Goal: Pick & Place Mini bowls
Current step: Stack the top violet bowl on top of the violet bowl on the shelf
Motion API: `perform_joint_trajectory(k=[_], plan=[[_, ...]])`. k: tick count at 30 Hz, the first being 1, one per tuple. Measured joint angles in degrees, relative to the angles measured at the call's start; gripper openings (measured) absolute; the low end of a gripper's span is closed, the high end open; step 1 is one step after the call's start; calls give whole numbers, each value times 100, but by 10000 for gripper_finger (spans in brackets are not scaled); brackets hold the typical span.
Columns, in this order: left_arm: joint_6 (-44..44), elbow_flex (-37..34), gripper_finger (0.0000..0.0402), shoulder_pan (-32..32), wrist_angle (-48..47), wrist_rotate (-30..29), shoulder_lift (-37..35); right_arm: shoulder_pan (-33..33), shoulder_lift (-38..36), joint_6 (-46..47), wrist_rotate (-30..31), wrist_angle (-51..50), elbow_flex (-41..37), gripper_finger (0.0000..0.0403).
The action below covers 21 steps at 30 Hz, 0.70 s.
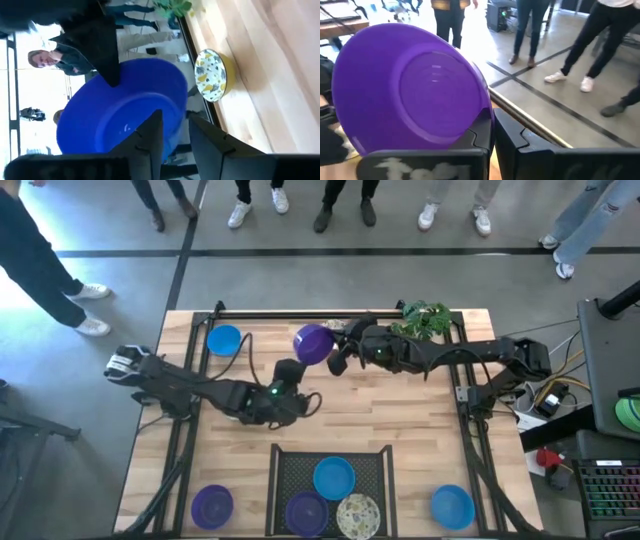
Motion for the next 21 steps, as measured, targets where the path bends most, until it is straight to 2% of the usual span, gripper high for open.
perform_joint_trajectory(k=[7, 11, 18, 21], plan=[[-207, 0, 96, -260, 6, 5, -358, 7, -11, -30, 292, -975, 599, 7], [-413, -2, 96, -332, 17, -6, -640, 7, -11, 27, 291, -1932, 1153, 7], [-877, -2, 96, -325, 20, -100, -1321, 232, -11, 430, -296, -3717, 2157, 8], [-1095, -4, 96, -325, 19, -97, -1670, 423, -13, 593, -361, -4231, 2461, 8]])
